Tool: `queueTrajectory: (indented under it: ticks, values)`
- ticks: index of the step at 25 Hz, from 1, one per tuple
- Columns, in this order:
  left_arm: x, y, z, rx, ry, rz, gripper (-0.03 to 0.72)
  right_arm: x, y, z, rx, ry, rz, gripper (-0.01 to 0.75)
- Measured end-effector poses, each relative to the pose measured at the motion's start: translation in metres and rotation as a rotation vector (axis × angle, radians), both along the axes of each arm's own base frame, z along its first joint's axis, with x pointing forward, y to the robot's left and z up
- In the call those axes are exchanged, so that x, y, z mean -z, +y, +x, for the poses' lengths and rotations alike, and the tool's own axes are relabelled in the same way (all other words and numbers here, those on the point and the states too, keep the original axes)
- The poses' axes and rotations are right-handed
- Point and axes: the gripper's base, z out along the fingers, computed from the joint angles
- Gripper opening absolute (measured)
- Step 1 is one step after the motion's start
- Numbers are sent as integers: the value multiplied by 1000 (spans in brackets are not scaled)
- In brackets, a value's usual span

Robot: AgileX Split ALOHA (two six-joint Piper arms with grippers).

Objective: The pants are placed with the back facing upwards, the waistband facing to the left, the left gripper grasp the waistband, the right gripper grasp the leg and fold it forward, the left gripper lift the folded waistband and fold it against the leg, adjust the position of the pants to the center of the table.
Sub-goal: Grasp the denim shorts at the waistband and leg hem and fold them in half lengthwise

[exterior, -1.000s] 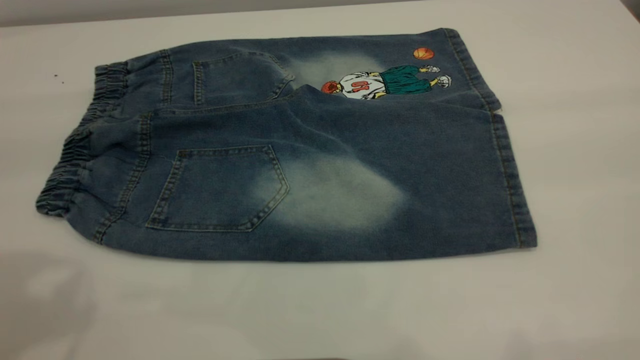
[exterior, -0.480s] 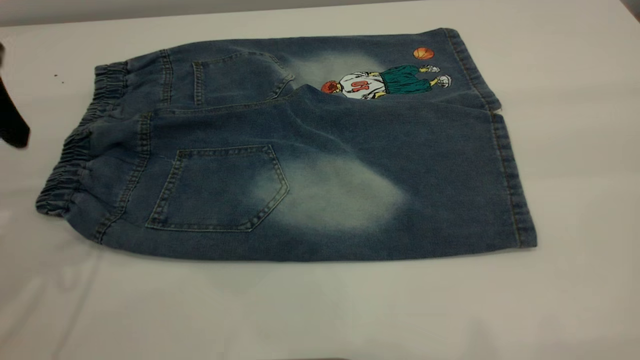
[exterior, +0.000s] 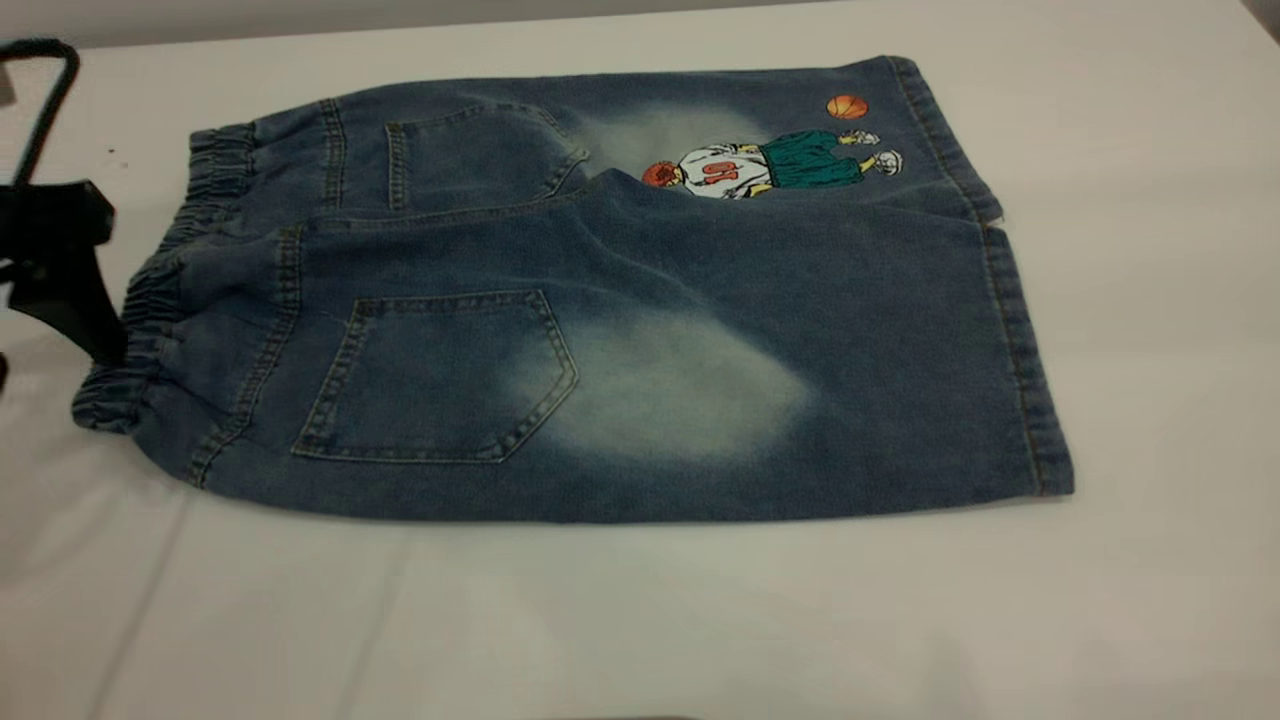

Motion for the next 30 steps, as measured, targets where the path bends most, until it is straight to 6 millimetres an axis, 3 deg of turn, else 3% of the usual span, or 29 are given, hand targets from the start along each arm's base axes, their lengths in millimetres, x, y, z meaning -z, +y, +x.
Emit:
queueTrajectory:
  ticks: [9, 19, 25, 28, 30]
  values:
    - [38, 2, 5, 5, 54, 15, 515, -1, 0, 1, 1, -12, -2, 593]
    - [39, 4, 10, 51, -2, 57, 516, -1, 0, 1, 2, -13, -2, 593]
    - [51, 5, 12, 47, 9, 57, 516, -1, 0, 1, 2, -13, -2, 593]
    - [52, 4, 12, 43, 10, 55, 484, -1, 0, 1, 2, -13, -2, 593]
    - [52, 4, 13, 37, 5, 53, 421, -1, 0, 1, 2, -15, -2, 593]
